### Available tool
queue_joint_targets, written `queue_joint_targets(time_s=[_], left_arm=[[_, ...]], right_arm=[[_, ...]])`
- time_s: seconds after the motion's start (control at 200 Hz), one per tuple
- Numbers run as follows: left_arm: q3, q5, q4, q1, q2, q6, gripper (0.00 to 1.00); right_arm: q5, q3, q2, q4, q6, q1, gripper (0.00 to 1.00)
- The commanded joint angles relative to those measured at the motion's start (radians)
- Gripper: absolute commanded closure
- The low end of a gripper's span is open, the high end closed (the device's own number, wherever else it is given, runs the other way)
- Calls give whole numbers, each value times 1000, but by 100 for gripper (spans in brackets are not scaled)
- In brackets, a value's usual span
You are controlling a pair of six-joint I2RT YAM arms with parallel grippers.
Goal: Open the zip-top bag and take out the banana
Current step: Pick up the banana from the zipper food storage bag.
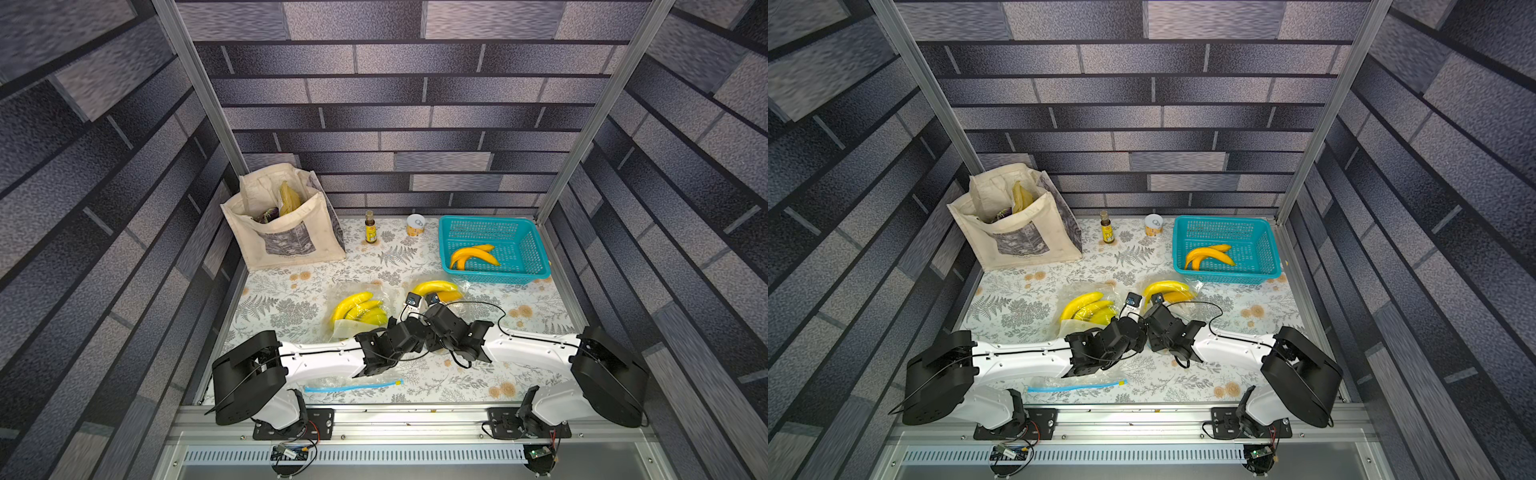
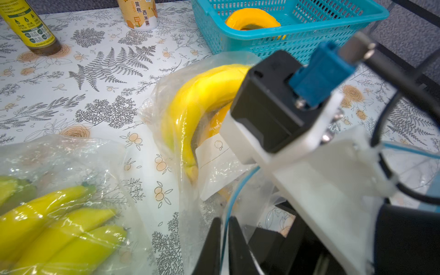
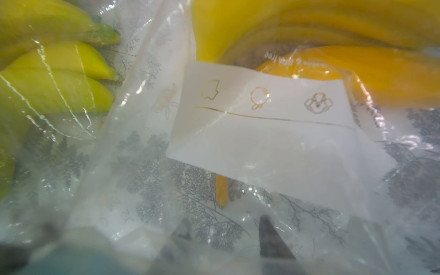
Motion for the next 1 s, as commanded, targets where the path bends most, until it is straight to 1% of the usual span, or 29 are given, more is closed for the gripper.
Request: queue_joint_targets(time_s=[0.0,0.16,0.255,0.366,0.466,0.561,0.681,0.776,0.816,0.892,0.997], left_arm=[[-24,-28,22,-4,-39,-32,89],[-43,-31,32,-5,-40,-55,89],[-55,-30,45,-6,-41,-65,89],[-60,-25,56,-7,-39,-73,89],[-60,-22,60,-9,-36,-76,89],[-67,-28,59,-10,-40,-79,89],[-76,-33,59,-10,-47,-84,89],[-79,-35,56,-10,-50,-86,89],[-81,-39,53,-10,-51,-87,89],[-78,-49,40,-9,-50,-88,89],[-67,-69,6,-3,-48,-93,88]], right_arm=[[22,44,59,26,-30,6,52],[9,62,116,68,-39,3,53],[24,76,142,81,-38,4,53],[60,107,184,70,-39,3,57],[68,153,232,30,-40,-2,62],[73,155,244,34,-34,-9,65],[73,145,246,48,-22,-29,71],[53,137,242,65,-21,-43,80],[40,132,236,69,-25,-43,80],[7,122,214,64,-47,-44,85],[-39,84,148,46,-93,-44,95]])
